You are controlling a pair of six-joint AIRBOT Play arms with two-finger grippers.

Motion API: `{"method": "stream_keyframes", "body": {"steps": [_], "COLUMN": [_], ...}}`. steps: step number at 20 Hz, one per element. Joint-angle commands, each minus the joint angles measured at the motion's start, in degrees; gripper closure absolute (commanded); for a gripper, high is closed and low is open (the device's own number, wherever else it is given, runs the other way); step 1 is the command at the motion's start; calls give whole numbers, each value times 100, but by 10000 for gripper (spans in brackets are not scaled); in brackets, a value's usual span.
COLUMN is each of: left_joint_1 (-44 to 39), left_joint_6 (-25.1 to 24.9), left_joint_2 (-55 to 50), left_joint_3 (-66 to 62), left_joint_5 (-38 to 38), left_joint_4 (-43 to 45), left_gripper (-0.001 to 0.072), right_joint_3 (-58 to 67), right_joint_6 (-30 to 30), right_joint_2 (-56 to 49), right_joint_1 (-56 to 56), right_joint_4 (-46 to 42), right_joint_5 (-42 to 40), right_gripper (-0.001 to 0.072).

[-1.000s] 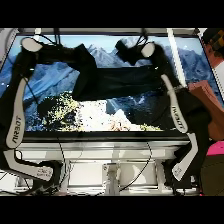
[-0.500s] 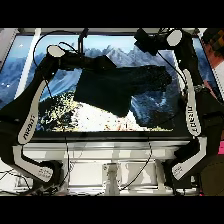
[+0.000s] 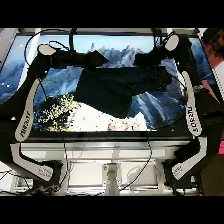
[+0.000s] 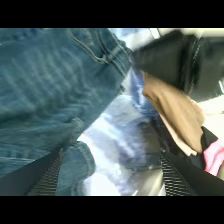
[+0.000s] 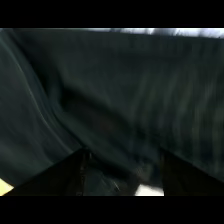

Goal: Fold the clothes and pants, and hang the long-sleeved shirts on hangers.

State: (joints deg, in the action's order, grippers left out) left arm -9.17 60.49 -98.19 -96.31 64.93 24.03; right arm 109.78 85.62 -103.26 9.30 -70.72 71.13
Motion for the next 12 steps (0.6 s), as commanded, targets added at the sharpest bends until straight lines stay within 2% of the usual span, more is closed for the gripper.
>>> {"method": "stream_keyframes", "body": {"steps": [1, 3, 5, 6, 8, 10, 12], "left_joint_1": [181, 179, 153, 140, 116, 90, 46], "left_joint_6": [-87, -289, -286, -284, -264, -258, -87], "left_joint_2": [-4, -4, -4, -4, -4, -4, -4], "left_joint_3": [-2, -2, -2, 0, -2, -2, -2], "left_joint_5": [197, 203, 310, 363, 372, 372, 372], "left_joint_4": [52, 411, 710, 734, 721, 721, 721], "left_gripper": [25, 25, 25, 25, 24, 25, 25], "right_joint_3": [-664, -953, -1099, -1152, -1231, -1235, -1241], "right_joint_6": [-748, -1274, -1797, -2094, -2594, -2977, -3086], "right_joint_2": [-33, -35, -37, -44, -92, -199, -323], "right_joint_1": [2, 2, 20, 52, 118, 203, 245], "right_joint_4": [28, 175, 210, 214, 435, 651, 800], "right_joint_5": [339, 223, 166, 153, -4, -63, -59], "right_gripper": [198, 198, 196, 172, 32, 19, 19]}}
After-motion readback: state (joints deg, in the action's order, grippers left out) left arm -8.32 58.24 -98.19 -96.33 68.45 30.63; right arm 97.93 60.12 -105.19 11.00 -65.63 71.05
